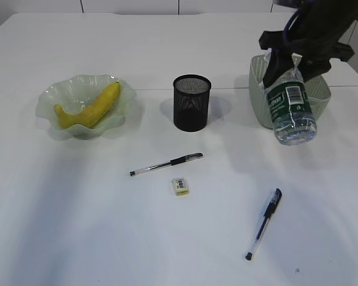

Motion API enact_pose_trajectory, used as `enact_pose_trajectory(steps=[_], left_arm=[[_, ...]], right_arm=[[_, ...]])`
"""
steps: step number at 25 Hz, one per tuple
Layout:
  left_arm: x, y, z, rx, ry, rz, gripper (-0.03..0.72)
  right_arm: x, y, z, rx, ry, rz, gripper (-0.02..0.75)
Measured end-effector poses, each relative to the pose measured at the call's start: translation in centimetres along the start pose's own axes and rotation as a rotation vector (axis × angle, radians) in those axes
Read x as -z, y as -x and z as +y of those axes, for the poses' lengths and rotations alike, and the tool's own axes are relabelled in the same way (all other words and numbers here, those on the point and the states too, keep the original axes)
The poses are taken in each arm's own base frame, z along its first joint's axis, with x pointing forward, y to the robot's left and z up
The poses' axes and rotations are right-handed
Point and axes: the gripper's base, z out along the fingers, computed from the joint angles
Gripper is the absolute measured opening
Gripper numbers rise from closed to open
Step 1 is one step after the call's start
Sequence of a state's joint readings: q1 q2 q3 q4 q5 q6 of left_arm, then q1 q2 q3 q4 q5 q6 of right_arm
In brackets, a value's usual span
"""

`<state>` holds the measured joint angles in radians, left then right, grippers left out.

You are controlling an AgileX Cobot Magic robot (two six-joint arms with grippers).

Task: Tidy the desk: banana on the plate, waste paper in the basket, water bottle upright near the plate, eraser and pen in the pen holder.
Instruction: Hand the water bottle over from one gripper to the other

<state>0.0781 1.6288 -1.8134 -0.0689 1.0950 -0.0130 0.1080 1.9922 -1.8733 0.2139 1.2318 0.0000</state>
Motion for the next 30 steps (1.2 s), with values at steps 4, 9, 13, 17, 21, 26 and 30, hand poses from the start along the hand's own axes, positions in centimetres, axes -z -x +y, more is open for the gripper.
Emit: enact_pose_trajectory(steps=[4, 9, 13, 17, 21, 26, 30], left_arm=[[0.0, 0.0, -0.8, -0.003, -0.087, 0.003, 0.34], [0.1, -0.1, -1.2, -0.008, -0.135, 0.009, 0.34], [0.1, -0.1, -1.4, -0.024, -0.153, 0.01, 0.34], [0.1, -0.1, -1.4, -0.038, -0.155, 0.009, 0.34], [0.1, -0.1, -1.4, -0.04, -0.155, 0.011, 0.34], [0.1, -0.1, -1.4, -0.039, -0.159, 0.012, 0.34], [0.2, -0.1, -1.7, -0.05, -0.185, 0.009, 0.34]], right_arm=[[1.6, 0.9, 1.4, 0.062, 0.115, -0.06, 0.347], [3.5, 1.6, 2.7, 0.169, 0.209, -0.13, 0.347], [4.4, 1.8, 3.8, 0.286, 0.307, -0.18, 0.347], [5.0, 1.9, 5.1, 0.412, 0.452, -0.243, 0.347], [5.8, 2.0, 6.3, 0.514, 0.59, -0.328, 0.347], [7.0, 2.2, 7.6, 0.598, 0.746, -0.458, 0.347], [8.4, 2.5, 8.5, 0.636, 0.888, -0.594, 0.347]])
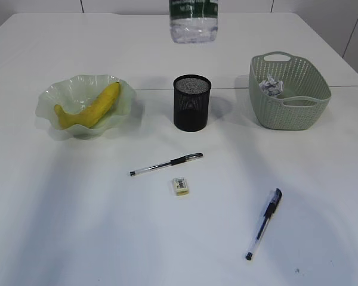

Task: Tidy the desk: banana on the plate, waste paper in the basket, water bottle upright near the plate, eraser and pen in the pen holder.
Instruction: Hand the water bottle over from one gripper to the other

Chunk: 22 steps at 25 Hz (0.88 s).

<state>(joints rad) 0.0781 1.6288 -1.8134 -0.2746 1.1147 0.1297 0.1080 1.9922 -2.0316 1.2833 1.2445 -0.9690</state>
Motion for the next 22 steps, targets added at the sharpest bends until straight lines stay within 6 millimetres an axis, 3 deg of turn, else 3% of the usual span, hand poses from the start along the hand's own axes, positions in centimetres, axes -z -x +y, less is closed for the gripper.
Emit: enact_pose_trajectory(steps=[11, 22], left_arm=[[0.2, 0.4, -1.9, -0.171, -0.201, -0.059, 0.34], [2.4, 1.0, -6.0, -0.402, -0.693, -0.266, 0.34]], right_arm=[[0.2, 1.7, 1.1, 0.098, 0.101, -0.187, 0.347], [0.2, 1.7, 1.0, 0.114, 0.095, -0.19, 0.347]])
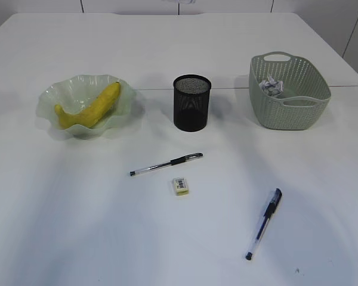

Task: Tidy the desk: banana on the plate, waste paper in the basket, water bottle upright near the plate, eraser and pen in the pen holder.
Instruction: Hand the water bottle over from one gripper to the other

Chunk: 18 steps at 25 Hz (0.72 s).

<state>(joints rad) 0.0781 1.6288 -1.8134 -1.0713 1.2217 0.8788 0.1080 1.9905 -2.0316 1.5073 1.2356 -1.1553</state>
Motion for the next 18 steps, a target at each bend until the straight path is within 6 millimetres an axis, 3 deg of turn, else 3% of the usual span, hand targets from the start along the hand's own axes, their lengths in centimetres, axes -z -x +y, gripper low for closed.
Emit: enact_pose_trajectory(steps=[6, 14, 18], left_arm=[[0.2, 1.2, -1.0, -0.036, -0.104, -0.13, 0.34], [0.9, 1.8, -2.1, -0.024, -0.127, -0.169, 0.344], [1.0, 1.6, -2.1, -0.027, -0.106, -0.14, 0.396]], right_arm=[[0.0, 0.0, 0.0, 0.004, -0.005, -0.002, 0.347], [0.0, 0.1, 0.0, 0.004, -0.003, -0.007, 0.347], [0.0, 0.3, 0.1, -0.002, 0.006, -0.029, 0.347]])
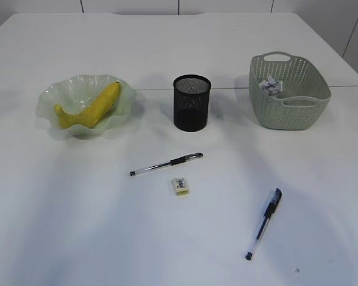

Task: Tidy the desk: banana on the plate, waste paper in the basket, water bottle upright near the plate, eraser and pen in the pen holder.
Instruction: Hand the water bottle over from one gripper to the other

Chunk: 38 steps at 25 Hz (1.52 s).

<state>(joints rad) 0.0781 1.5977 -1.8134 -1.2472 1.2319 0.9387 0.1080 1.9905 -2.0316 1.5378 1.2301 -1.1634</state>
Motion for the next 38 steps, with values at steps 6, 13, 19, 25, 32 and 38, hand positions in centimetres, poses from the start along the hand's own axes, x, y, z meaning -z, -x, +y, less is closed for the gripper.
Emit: enact_pose_trajectory(steps=[6, 13, 19, 25, 32, 38], left_arm=[[-0.5, -1.2, 1.4, 0.011, 0.043, 0.08, 0.472], [-1.8, -2.8, 3.9, 0.065, 0.047, 0.127, 0.476], [-3.9, -5.0, 6.2, 0.116, 0.033, 0.188, 0.476], [-6.8, -6.4, 6.3, 0.083, -0.041, 0.223, 0.477], [-8.8, -5.3, 4.0, 0.075, -0.173, 0.105, 0.477], [-10.6, -4.9, 1.9, 0.087, -0.257, 0.071, 0.498]], right_arm=[[0.1, 0.9, 0.5, 0.027, 0.007, -0.021, 0.347], [0.2, 2.6, 1.5, 0.092, 0.015, -0.045, 0.347], [0.2, 2.7, 1.6, 0.099, 0.015, -0.037, 0.347], [0.2, 2.2, 1.3, 0.115, -0.008, 0.01, 0.347], [0.2, 2.1, 1.3, 0.12, -0.016, 0.027, 0.347], [0.2, 2.0, 1.2, 0.122, -0.019, 0.034, 0.347]])
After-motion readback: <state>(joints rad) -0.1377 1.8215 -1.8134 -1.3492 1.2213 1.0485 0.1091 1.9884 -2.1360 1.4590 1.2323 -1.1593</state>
